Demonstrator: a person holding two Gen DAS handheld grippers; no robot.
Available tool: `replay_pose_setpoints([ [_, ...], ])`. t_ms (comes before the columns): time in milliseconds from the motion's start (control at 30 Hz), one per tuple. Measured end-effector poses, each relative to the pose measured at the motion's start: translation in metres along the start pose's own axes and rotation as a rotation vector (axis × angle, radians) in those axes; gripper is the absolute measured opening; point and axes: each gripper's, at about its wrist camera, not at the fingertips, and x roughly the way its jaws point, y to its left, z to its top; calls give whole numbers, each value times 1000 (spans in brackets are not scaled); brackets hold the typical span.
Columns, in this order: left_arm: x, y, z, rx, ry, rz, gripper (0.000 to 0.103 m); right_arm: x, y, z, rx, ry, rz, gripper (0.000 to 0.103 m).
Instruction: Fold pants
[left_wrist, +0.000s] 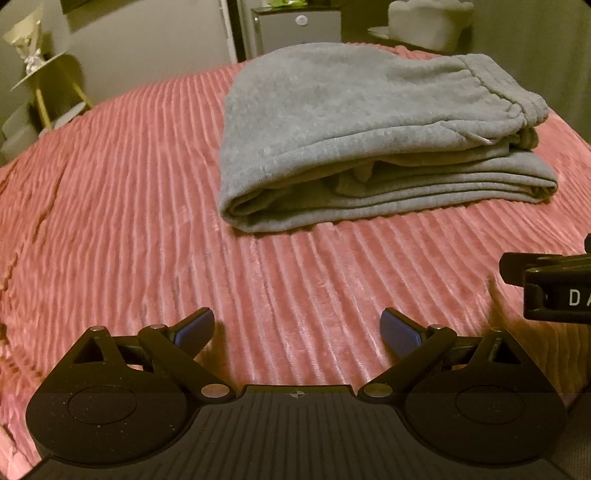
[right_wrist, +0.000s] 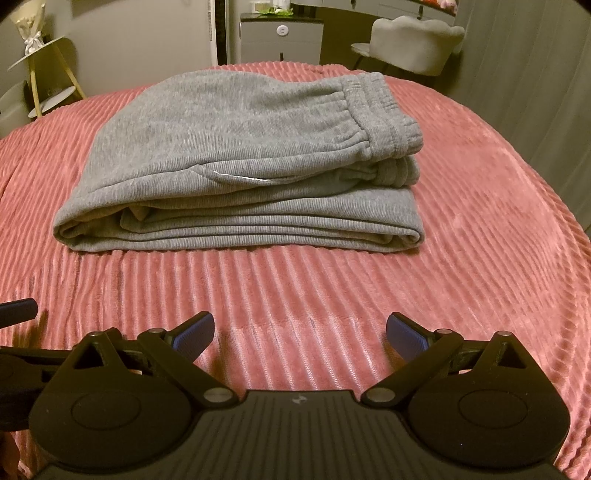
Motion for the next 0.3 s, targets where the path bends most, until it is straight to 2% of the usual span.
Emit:
replay_pose_setpoints([
  [300, -3, -6, -1, 51, -28, 10, 100, 2, 0, 1, -8, 4, -4, 99],
])
